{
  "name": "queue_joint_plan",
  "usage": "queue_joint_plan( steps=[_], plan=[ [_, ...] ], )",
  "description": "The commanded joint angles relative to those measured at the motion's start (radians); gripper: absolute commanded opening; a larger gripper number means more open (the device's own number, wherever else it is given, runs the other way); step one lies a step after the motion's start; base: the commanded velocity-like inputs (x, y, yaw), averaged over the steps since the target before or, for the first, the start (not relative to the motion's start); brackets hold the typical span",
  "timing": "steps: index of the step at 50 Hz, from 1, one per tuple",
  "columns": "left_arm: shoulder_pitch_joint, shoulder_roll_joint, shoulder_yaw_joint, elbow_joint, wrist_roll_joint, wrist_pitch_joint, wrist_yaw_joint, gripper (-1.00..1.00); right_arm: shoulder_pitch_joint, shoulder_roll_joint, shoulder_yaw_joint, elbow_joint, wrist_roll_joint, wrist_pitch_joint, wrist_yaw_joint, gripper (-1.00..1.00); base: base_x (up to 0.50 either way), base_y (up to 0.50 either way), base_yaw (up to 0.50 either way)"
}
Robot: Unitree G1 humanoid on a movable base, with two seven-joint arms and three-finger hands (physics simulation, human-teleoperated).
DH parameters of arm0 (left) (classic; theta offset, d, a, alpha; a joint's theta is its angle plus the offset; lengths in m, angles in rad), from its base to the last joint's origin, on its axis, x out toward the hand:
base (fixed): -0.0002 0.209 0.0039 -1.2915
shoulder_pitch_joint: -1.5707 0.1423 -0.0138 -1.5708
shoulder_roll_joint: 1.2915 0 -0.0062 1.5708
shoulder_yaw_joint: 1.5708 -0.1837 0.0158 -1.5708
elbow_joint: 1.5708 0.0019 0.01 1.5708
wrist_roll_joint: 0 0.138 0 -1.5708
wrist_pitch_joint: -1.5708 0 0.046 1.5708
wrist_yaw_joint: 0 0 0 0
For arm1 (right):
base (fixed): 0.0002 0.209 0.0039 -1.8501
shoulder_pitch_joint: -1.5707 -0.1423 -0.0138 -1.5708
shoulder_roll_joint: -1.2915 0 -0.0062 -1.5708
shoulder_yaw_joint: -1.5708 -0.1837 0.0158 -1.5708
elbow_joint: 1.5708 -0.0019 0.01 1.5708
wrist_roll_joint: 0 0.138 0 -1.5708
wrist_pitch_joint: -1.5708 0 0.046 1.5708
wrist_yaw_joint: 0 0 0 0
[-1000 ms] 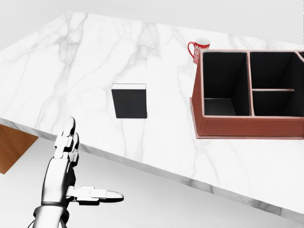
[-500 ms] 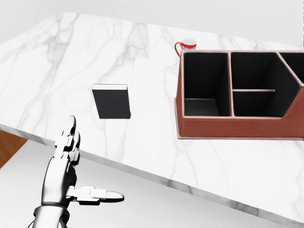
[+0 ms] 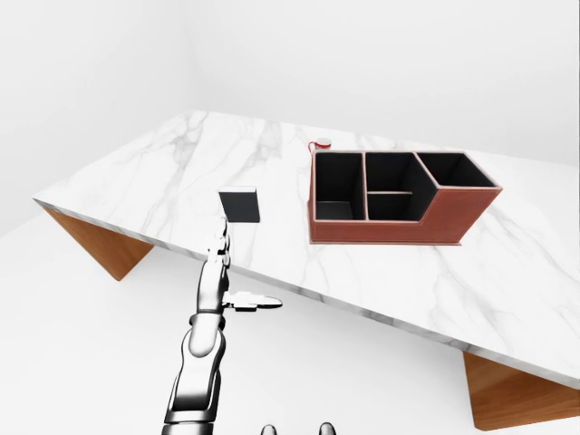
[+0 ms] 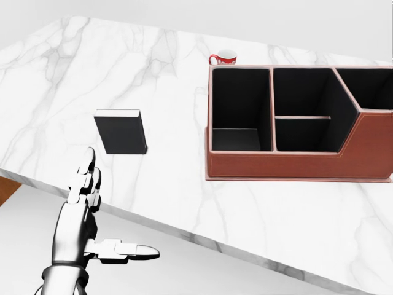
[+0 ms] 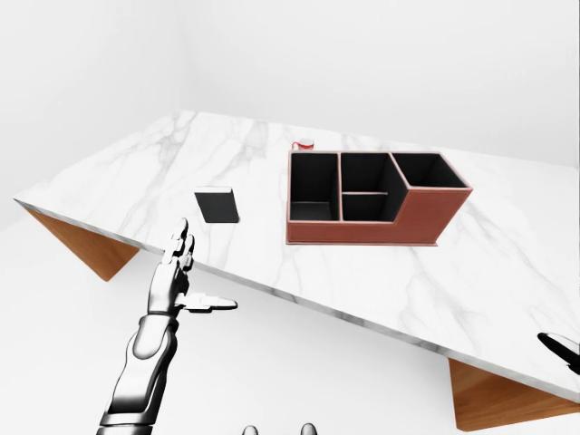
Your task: Pick up the book and place it in the left compartment of the caddy.
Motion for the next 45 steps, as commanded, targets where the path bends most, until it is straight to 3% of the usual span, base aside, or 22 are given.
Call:
queue_joint_plan(
  steps=[1, 24, 45],
  plan=[
    [0.0, 0.001, 0.0, 0.001, 0.002, 0.0, -0.002, 1.0, 0.003, 0.002, 0.0, -0.006, 0.001, 0.0, 0.001, 1.0, 0.07, -0.19, 0.0],
    [0.007, -0.001, -0.006, -0.008, 0.008, 0.0, -0.01, 1.0, 0.003, 0.002, -0.002, -0.005, 0.008, 0.0, 0.006, 1.0, 0.07, -0.18, 0.0],
    [0.006, -0.001, -0.008, -0.008, 0.013, 0.0, -0.01, 1.0, 0.003, 0.002, 0.003, -0.002, -0.011, 0.0, 0.003, 1.0, 0.01, -0.01, 0.0]
  ],
)
